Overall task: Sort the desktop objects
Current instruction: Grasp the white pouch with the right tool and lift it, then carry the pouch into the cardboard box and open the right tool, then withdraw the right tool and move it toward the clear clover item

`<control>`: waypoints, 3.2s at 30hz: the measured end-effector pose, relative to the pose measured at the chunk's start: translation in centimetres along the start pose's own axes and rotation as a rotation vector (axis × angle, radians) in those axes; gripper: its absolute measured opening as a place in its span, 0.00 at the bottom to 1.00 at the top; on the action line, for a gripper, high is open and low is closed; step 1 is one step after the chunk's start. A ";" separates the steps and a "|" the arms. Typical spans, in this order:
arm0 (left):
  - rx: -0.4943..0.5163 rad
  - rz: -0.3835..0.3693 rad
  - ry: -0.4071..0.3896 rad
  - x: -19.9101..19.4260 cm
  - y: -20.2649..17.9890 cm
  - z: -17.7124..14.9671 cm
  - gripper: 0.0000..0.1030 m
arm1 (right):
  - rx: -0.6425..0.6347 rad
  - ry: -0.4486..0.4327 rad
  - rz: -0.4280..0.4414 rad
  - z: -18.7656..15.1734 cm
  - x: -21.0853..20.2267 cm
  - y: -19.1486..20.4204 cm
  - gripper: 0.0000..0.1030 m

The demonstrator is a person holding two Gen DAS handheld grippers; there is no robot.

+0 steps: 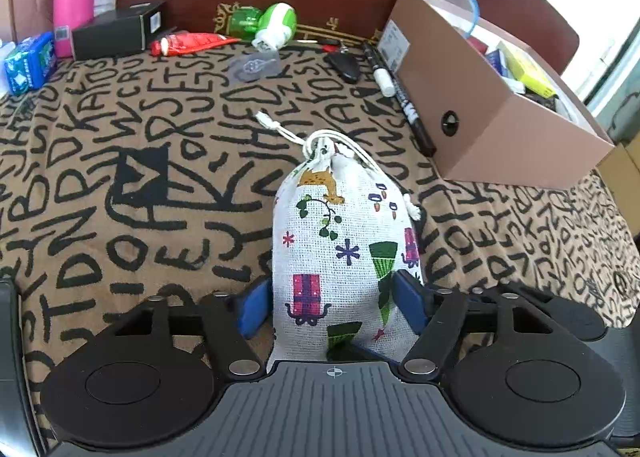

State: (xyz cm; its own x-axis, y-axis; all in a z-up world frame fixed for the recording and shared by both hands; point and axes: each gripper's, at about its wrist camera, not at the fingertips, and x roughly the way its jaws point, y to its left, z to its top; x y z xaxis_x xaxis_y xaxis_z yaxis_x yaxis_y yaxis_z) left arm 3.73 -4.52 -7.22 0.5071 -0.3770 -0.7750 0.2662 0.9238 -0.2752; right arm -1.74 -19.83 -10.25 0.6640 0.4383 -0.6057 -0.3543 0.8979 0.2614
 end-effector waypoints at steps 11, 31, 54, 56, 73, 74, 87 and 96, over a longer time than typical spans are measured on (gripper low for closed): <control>0.081 -0.021 -0.128 -4.1 -5.0 1.4 0.50 | -0.054 -0.137 -0.050 1.6 -5.8 0.3 0.44; 0.216 -0.208 -0.415 -0.9 -17.6 15.1 0.55 | -0.202 -0.413 -0.358 12.6 -11.3 -10.4 0.44; 0.210 -0.128 -0.286 7.4 -15.5 15.9 0.89 | -0.136 -0.268 -0.405 11.9 -3.3 -14.8 0.48; 0.197 -0.126 -0.272 7.7 -15.3 15.8 0.89 | -0.121 -0.271 -0.398 11.9 -3.3 -14.9 0.48; 0.207 -0.057 -0.303 2.7 -15.5 12.2 1.00 | -0.109 -0.376 -0.464 10.2 -6.9 -10.1 0.99; 0.198 -0.058 -0.298 2.4 -15.3 11.8 1.00 | -0.108 -0.376 -0.464 9.9 -7.2 -9.7 0.99; 0.154 0.011 -0.263 -0.9 -13.1 6.4 1.00 | -0.131 -0.340 -0.469 6.7 -8.4 -3.9 1.00; 0.138 0.066 -0.249 -1.8 -11.1 3.4 1.00 | -0.093 -0.292 -0.430 4.8 -7.1 -1.7 1.00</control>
State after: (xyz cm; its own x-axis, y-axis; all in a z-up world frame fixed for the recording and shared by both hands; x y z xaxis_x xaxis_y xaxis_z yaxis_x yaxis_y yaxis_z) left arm 2.69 -14.33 -0.84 0.7083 -0.3366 -0.6205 0.3263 0.9356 -0.1350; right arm -2.73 -24.33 -2.81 0.9134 0.0359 -0.4055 -0.0575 0.9975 -0.0411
